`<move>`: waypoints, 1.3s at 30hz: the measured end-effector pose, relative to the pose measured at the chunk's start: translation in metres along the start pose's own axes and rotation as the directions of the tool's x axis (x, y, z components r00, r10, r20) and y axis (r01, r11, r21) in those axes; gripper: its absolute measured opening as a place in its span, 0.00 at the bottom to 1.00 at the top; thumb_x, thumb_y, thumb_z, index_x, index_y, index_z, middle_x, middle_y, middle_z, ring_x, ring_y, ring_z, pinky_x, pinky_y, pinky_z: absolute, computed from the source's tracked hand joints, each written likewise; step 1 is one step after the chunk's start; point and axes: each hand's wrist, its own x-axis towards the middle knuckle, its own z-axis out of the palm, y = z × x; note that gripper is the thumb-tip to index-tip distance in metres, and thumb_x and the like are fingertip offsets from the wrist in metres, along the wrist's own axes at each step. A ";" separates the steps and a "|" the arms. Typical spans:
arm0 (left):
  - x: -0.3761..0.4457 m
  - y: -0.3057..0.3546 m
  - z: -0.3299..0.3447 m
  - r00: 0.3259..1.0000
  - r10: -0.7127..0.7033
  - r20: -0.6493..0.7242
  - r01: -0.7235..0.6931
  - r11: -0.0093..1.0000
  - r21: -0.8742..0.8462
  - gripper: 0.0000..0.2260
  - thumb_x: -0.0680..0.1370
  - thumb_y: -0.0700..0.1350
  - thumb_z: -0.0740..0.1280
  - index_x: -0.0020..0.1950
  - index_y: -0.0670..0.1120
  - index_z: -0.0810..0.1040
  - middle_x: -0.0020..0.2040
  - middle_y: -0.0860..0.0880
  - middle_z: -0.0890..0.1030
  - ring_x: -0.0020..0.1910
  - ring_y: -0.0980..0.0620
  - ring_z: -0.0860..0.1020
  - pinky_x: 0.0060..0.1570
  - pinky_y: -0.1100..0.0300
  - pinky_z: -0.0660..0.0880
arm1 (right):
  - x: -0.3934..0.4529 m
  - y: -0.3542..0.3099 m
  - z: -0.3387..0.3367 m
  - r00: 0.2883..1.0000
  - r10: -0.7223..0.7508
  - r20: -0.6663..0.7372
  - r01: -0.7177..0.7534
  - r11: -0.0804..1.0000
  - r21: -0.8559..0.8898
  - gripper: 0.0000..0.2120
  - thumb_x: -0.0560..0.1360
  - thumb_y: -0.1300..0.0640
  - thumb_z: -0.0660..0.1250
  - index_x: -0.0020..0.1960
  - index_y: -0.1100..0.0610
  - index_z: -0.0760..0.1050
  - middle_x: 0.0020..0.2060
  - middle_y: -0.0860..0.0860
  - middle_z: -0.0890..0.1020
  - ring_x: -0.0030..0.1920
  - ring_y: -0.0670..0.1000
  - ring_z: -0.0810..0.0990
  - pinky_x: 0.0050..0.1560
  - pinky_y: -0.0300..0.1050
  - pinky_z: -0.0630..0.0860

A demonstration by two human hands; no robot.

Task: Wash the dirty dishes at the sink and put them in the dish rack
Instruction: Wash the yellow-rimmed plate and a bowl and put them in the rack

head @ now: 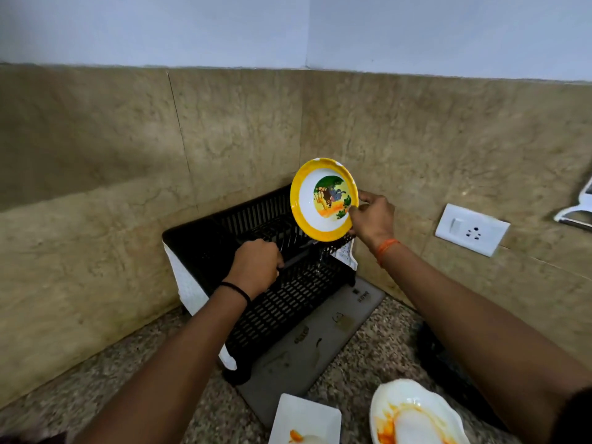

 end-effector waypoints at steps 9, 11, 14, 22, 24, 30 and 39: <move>0.026 -0.010 -0.003 0.993 -0.024 0.120 0.041 0.989 -0.139 0.07 0.69 0.42 0.76 0.46 0.50 0.84 0.48 0.53 0.84 0.50 0.53 0.80 0.50 0.59 0.77 | 0.039 -0.007 0.043 0.994 -0.106 0.000 0.099 0.925 -0.368 0.22 0.69 0.55 0.62 0.63 0.54 0.78 0.54 0.60 0.82 0.54 0.62 0.80 0.53 0.50 0.78; 0.027 -0.013 -0.003 0.991 -0.021 0.129 0.044 0.985 -0.170 0.08 0.69 0.43 0.76 0.47 0.49 0.85 0.48 0.53 0.84 0.50 0.54 0.80 0.49 0.61 0.76 | 0.039 -0.009 0.045 0.986 -0.167 0.013 0.157 0.893 -0.421 0.23 0.72 0.58 0.62 0.67 0.51 0.75 0.54 0.61 0.82 0.52 0.63 0.81 0.52 0.51 0.78; 0.026 -0.018 0.002 0.994 -0.015 0.106 0.036 0.980 -0.194 0.08 0.70 0.44 0.76 0.49 0.50 0.85 0.49 0.54 0.84 0.50 0.55 0.80 0.45 0.64 0.72 | 0.034 -0.007 0.049 0.960 -0.277 0.047 0.269 0.858 -0.437 0.24 0.74 0.61 0.61 0.69 0.48 0.72 0.49 0.60 0.84 0.46 0.62 0.81 0.44 0.50 0.78; 0.012 -0.019 0.011 1.000 -0.001 -0.016 -0.002 0.982 -0.189 0.10 0.74 0.45 0.72 0.54 0.52 0.84 0.54 0.55 0.84 0.55 0.56 0.79 0.51 0.67 0.69 | 0.003 0.006 0.049 0.913 -0.408 0.018 0.392 0.863 -0.320 0.22 0.74 0.60 0.63 0.67 0.50 0.75 0.45 0.56 0.86 0.41 0.58 0.83 0.40 0.46 0.77; 0.003 -0.021 0.014 0.998 0.008 -0.067 -0.020 0.983 -0.183 0.11 0.75 0.47 0.71 0.57 0.53 0.83 0.57 0.56 0.82 0.58 0.56 0.78 0.55 0.68 0.68 | -0.007 0.008 0.045 0.907 -0.422 -0.009 0.403 0.873 -0.274 0.21 0.74 0.59 0.64 0.66 0.49 0.76 0.43 0.55 0.86 0.37 0.55 0.82 0.39 0.46 0.79; -0.031 -0.023 0.023 0.994 -0.009 -0.113 -0.017 0.975 -0.223 0.14 0.78 0.44 0.67 0.63 0.53 0.80 0.63 0.55 0.80 0.61 0.54 0.77 0.59 0.62 0.71 | -0.027 0.000 0.039 0.893 -0.449 -0.041 0.440 0.888 -0.133 0.19 0.74 0.58 0.64 0.64 0.50 0.78 0.45 0.55 0.86 0.38 0.53 0.83 0.38 0.50 0.81; -0.071 -0.071 0.000 0.955 -0.194 -0.225 0.176 0.979 -0.098 0.08 0.77 0.52 0.66 0.51 0.55 0.85 0.45 0.53 0.85 0.44 0.52 0.81 0.40 0.57 0.77 | -0.066 -0.043 0.064 0.869 -0.495 0.023 0.495 0.869 0.002 0.18 0.73 0.61 0.68 0.62 0.54 0.79 0.52 0.51 0.85 0.48 0.49 0.84 0.50 0.39 0.79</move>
